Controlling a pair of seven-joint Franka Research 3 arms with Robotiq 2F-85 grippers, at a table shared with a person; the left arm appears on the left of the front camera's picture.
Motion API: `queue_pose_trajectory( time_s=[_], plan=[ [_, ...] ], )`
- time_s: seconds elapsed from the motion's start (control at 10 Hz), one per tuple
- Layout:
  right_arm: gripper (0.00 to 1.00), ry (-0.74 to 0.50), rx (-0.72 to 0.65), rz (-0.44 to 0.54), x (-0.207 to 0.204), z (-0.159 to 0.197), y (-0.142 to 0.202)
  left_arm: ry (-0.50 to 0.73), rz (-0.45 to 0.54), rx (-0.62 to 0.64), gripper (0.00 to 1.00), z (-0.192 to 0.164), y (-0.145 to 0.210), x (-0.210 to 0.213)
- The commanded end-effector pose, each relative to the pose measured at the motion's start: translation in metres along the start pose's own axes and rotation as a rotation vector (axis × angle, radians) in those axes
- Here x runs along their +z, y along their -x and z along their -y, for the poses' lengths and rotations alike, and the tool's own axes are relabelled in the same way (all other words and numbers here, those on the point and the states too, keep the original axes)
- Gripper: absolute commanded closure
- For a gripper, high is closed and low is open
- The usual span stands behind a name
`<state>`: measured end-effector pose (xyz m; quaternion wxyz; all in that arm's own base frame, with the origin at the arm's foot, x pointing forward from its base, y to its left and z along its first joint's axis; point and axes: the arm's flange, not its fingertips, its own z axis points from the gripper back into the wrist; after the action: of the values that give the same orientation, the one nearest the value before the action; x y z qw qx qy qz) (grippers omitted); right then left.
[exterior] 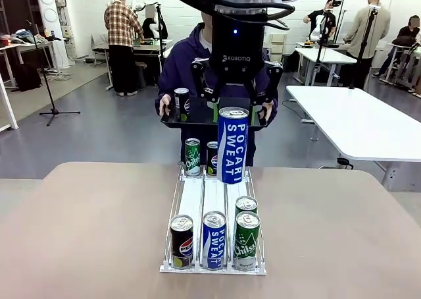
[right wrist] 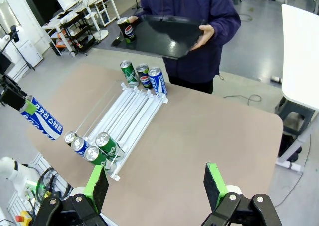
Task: Retrieve and hand over the desired beverage to the person.
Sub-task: Pick up another can of the same type that the person held from the Automatic Can Dispenser.
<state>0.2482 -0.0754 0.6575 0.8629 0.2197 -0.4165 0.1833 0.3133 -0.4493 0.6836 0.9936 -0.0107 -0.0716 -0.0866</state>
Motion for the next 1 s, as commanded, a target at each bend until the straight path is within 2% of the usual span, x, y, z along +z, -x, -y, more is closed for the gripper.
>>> queue_pose_trajectory(
  time_s=[0.0, 0.9],
  plan=[
    [0.00, -0.022, 0.003, 0.005, -0.0021, -0.0001, -0.0005, -0.002, 0.015, 0.001, 1.00, -0.0026, 0.0062, 0.0090],
    [0.00, -0.022, 0.003, 0.005, -0.0021, -0.0001, -0.0005, -0.002, 0.015, 0.001, 1.00, -0.0026, 0.0062, 0.0090]
  ],
)
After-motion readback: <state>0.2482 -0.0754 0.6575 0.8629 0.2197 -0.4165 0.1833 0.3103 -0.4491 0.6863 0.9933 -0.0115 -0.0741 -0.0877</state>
